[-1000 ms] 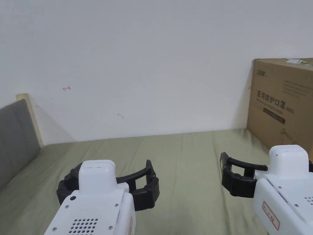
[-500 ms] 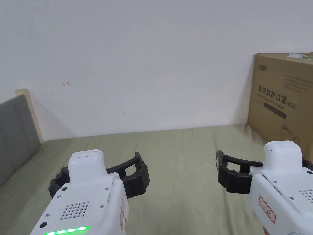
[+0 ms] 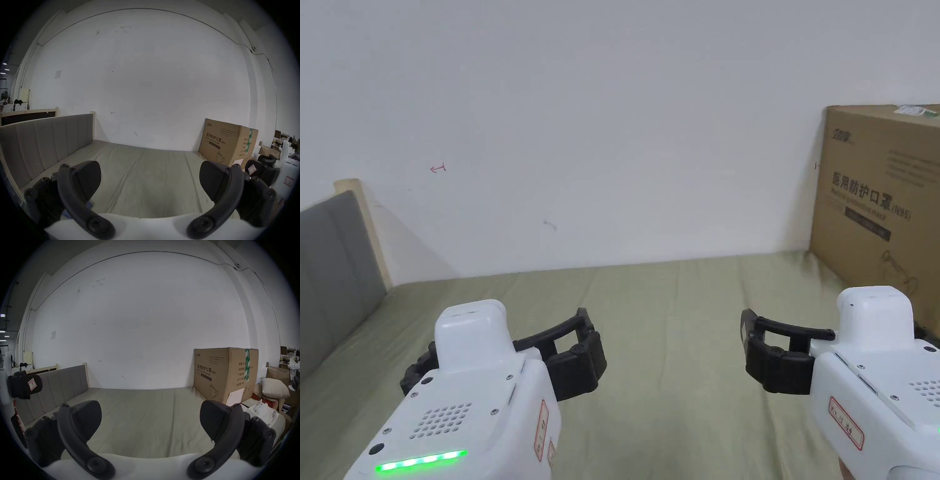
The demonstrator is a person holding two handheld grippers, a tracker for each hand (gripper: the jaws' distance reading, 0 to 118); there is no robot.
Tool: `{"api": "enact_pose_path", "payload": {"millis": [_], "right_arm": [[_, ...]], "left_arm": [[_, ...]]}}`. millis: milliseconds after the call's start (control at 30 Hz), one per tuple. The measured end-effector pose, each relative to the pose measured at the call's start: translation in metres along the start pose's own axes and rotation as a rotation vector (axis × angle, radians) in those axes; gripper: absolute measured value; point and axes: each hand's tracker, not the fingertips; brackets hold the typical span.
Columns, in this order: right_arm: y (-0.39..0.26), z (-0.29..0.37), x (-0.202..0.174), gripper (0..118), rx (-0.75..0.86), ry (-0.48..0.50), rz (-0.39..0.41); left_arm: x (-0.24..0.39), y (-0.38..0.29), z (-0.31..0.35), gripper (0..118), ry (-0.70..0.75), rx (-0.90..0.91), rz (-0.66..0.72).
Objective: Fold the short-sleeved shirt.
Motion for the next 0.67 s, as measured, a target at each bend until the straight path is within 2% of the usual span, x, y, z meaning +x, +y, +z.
{"api": "enact_pose_path", "payload": {"millis": [233,433,533,667], "right_arm": [[-0.010,-0.005,-0.004,118,-0.029,0.008,-0.002],[-0.023,-0.015,-0.003,118,-0.058,0.010,0.005],[-0.037,-0.024,-0.001,118,-0.087,0.008,0.008],[-0.070,-0.048,0.005,118,-0.194,-0.009,0.016]], "left_arm": [[-0.007,-0.007,-0.004,118,0.009,-0.012,0.072],[-0.010,-0.022,-0.020,118,0.041,-0.069,0.081],[-0.012,-0.036,-0.037,118,0.014,-0.162,0.114],[-0.010,-0.073,-0.062,118,-0.013,-0.238,0.073]]}}
